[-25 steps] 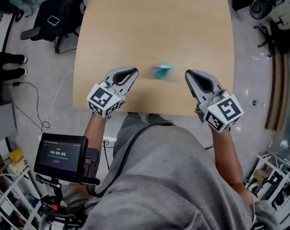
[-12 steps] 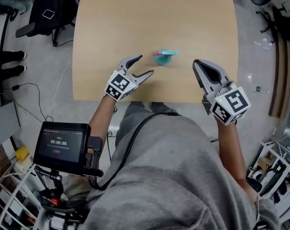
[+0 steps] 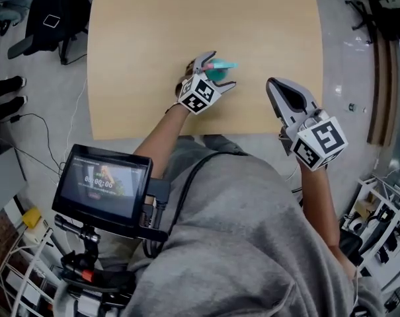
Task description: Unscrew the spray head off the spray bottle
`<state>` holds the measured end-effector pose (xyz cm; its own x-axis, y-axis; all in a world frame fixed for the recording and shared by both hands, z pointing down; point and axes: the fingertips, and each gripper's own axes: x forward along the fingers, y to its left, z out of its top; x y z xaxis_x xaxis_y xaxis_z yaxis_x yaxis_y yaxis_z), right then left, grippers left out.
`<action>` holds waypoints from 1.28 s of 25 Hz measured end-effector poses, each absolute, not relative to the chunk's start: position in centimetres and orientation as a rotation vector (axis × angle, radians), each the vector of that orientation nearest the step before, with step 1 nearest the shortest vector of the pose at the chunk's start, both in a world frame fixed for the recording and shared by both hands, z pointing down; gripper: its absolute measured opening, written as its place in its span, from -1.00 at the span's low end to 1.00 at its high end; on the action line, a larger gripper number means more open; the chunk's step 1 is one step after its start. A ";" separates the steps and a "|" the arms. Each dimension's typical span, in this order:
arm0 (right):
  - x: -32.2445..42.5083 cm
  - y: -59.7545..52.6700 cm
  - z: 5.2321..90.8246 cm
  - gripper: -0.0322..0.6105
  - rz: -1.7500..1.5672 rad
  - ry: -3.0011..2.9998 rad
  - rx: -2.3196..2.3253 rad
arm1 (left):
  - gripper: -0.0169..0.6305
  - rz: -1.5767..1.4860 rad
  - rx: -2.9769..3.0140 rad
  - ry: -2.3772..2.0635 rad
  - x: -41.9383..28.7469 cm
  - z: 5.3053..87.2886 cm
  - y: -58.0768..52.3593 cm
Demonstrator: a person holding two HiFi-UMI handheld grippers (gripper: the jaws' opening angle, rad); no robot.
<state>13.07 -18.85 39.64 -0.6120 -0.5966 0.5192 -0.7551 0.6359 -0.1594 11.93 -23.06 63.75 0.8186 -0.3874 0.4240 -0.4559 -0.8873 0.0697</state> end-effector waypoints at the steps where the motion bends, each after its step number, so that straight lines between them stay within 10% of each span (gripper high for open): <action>1: 13.2 -18.7 39.6 -0.88 0.515 -2.432 1.070 | 0.51 0.625 2.842 -0.641 12.5 64.0 -22.9; 19: 9.3 -17.6 39.8 -0.87 0.349 -2.534 0.868 | 0.28 0.520 2.753 -0.572 10.1 53.4 -18.6; 23: 6.9 -15.8 35.4 -0.48 0.109 -2.636 0.790 | 0.28 0.537 2.687 -0.651 9.9 46.6 -16.8; 32: 1.6 -15.1 31.7 -0.47 -0.106 -2.687 0.760 | 0.28 0.566 2.727 -0.821 8.1 40.7 -17.0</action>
